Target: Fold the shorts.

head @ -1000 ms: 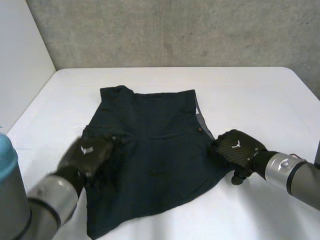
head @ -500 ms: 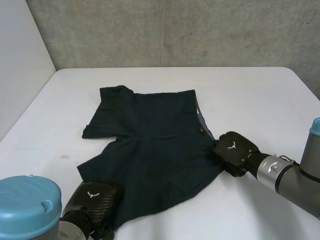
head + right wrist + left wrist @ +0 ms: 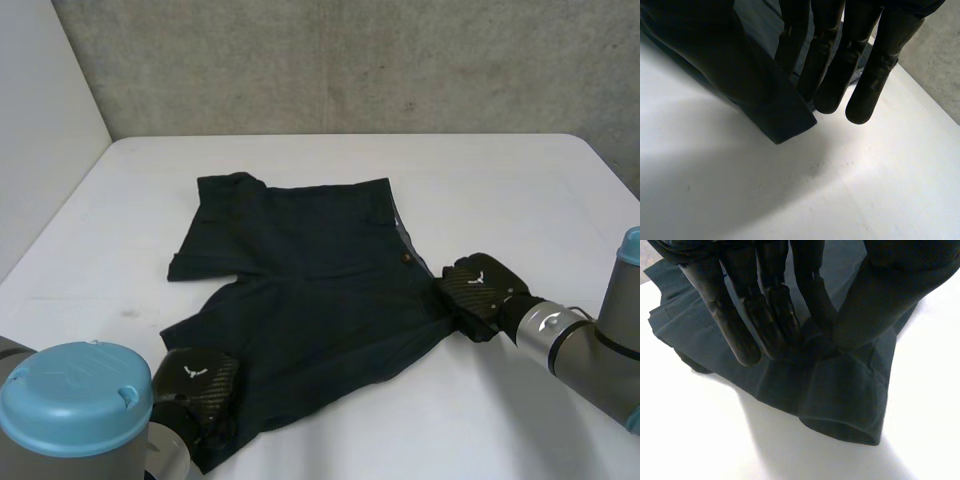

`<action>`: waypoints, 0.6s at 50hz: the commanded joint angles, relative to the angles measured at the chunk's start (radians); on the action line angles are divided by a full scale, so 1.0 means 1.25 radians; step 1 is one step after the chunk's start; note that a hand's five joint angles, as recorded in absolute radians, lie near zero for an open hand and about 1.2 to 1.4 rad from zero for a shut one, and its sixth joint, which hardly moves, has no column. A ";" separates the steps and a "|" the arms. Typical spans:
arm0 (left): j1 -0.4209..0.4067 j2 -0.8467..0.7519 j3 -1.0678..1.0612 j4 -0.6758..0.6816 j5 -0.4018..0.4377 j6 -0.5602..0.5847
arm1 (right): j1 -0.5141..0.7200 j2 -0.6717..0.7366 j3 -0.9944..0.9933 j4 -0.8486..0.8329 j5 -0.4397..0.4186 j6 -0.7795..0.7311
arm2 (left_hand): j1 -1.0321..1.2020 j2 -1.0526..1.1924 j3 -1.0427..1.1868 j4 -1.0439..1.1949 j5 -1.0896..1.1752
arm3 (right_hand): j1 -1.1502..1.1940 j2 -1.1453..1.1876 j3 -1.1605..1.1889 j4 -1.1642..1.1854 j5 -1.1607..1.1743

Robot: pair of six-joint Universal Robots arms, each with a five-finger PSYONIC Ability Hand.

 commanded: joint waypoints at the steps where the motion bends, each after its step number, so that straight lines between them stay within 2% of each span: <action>1: -0.016 0.014 -0.004 -0.022 0.001 0.025 | 0.020 -0.015 0.002 0.005 0.018 0.011 | 0.229 0.214 0.222 0.211 0.221 | 0.376 0.180 0.169 0.165 0.207; 2: -0.018 0.014 -0.004 -0.022 0.000 0.025 | 0.021 -0.018 0.003 0.005 0.018 0.011 | 0.199 0.185 0.192 0.182 0.191 | 0.376 0.180 0.169 0.165 0.207; 3: -0.018 0.018 -0.006 -0.023 0.000 0.025 | 0.023 -0.020 0.006 0.006 0.018 0.011 | 0.052 0.038 0.045 0.035 0.045 | 0.376 0.180 0.169 0.165 0.207; 4: -0.018 0.021 -0.008 -0.023 0.000 0.025 | 0.023 -0.021 0.006 0.006 0.018 0.011 | 0.011 -0.003 0.004 -0.006 0.004 | 0.376 0.180 0.169 0.165 0.207; 8: -0.020 0.048 -0.012 -0.022 0.001 0.025 | 0.021 -0.020 0.007 0.005 0.017 0.011 | 0.114 0.100 0.107 0.096 0.106 | 0.376 0.180 0.169 0.165 0.207; 10: -0.020 0.057 -0.015 -0.023 0.001 0.024 | 0.021 -0.021 0.008 0.005 0.018 0.011 | 0.081 0.067 0.075 0.064 0.074 | 0.376 0.180 0.169 0.165 0.207; 12: -0.021 0.057 -0.018 -0.023 0.001 0.024 | 0.021 -0.021 0.008 0.006 0.018 0.011 | -0.075 -0.090 -0.082 -0.093 -0.083 | 0.376 0.180 0.169 0.165 0.207; 14: -0.026 0.057 -0.019 -0.023 -0.001 0.025 | 0.020 -0.021 0.009 0.006 0.018 0.011 | -0.345 -0.359 -0.352 -0.362 -0.353 | 0.376 0.180 0.169 0.165 0.207; 30: -0.036 0.013 -0.009 -0.018 0.000 0.025 | 0.020 -0.022 0.015 0.005 0.017 0.010 | -0.337 -0.351 -0.344 -0.354 -0.345 | 0.376 0.180 0.169 0.165 0.207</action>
